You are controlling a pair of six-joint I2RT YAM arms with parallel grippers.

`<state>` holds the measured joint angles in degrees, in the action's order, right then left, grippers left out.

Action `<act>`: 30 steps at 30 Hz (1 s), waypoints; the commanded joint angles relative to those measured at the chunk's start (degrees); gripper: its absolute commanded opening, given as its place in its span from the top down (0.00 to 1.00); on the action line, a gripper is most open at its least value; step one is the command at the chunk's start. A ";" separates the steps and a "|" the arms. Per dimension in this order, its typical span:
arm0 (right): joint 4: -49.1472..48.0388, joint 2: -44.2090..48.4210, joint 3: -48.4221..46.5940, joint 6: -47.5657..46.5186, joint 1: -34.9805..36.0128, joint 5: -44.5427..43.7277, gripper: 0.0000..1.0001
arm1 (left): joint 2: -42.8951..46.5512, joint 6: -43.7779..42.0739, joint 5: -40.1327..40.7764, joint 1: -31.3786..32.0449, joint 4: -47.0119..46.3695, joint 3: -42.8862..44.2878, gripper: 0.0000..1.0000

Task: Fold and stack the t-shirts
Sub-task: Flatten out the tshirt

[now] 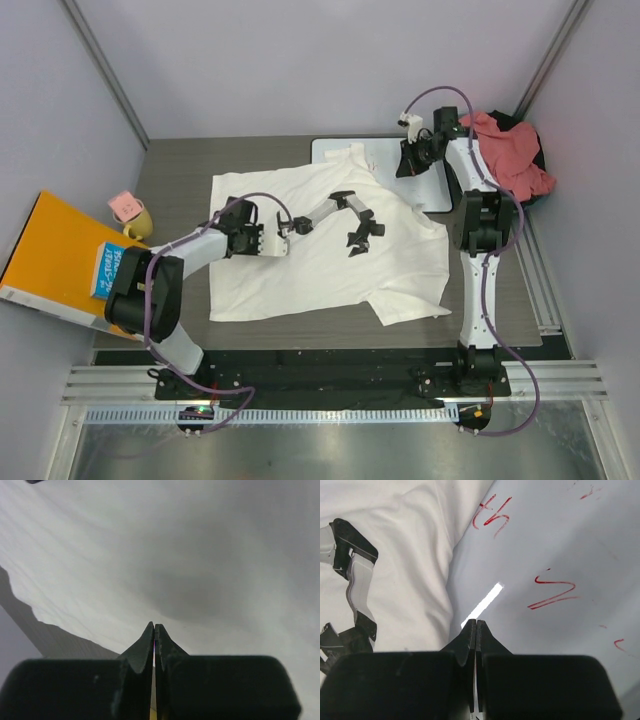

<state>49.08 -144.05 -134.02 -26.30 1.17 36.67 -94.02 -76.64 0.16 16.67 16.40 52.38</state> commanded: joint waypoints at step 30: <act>0.48 2.63 1.74 -3.22 4.19 0.68 0.25 | 2.88 4.04 4.14 2.85 -0.58 -4.04 1.00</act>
<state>45.67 -143.37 -129.62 -29.36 3.09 30.35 -92.82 -72.42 3.64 19.42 15.75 47.11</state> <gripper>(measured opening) 0.740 0.003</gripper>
